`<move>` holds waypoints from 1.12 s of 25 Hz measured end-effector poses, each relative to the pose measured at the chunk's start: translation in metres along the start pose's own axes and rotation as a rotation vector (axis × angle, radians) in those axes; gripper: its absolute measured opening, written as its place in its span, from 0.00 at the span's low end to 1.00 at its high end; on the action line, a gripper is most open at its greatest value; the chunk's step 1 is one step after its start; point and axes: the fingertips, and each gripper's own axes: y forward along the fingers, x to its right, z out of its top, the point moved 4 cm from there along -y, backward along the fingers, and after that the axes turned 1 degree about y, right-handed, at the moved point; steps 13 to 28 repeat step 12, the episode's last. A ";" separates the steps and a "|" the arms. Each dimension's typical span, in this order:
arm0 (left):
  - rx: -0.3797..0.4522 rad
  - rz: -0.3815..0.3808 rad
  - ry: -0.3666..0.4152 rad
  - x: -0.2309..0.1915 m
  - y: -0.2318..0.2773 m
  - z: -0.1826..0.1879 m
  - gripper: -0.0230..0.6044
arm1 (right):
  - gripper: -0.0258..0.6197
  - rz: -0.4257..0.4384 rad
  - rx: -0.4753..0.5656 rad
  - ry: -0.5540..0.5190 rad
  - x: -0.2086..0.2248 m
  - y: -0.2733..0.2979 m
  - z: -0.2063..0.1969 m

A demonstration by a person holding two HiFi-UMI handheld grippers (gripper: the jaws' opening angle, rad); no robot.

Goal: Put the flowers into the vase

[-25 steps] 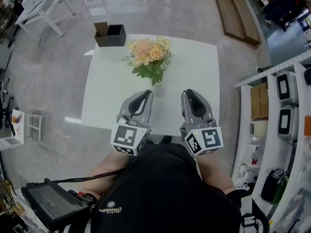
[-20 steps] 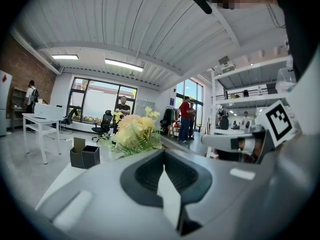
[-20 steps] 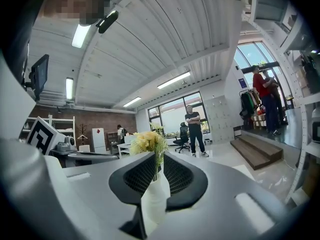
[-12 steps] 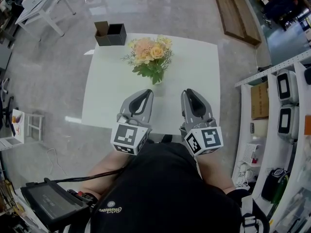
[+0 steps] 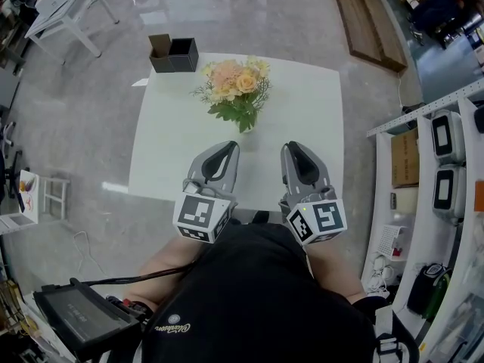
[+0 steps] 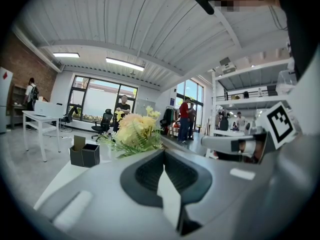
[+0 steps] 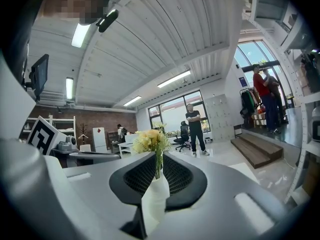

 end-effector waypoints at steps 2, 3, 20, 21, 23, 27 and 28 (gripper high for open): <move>0.000 0.001 0.003 0.000 0.000 0.000 0.05 | 0.11 0.001 -0.003 -0.001 -0.001 0.000 0.000; 0.000 0.001 0.004 0.000 0.000 0.001 0.05 | 0.11 0.002 -0.005 -0.001 -0.001 0.000 0.000; -0.001 0.001 -0.007 -0.004 -0.002 -0.002 0.05 | 0.11 0.007 -0.012 -0.004 -0.005 0.003 -0.004; -0.001 0.001 -0.007 -0.004 -0.002 -0.002 0.05 | 0.11 0.007 -0.012 -0.004 -0.005 0.003 -0.004; -0.001 0.001 -0.007 -0.004 -0.002 -0.002 0.05 | 0.11 0.007 -0.012 -0.004 -0.005 0.003 -0.004; -0.001 0.001 -0.007 -0.004 -0.002 -0.002 0.05 | 0.11 0.007 -0.012 -0.004 -0.005 0.003 -0.004; -0.001 0.001 -0.007 -0.004 -0.002 -0.002 0.05 | 0.11 0.007 -0.012 -0.004 -0.005 0.003 -0.004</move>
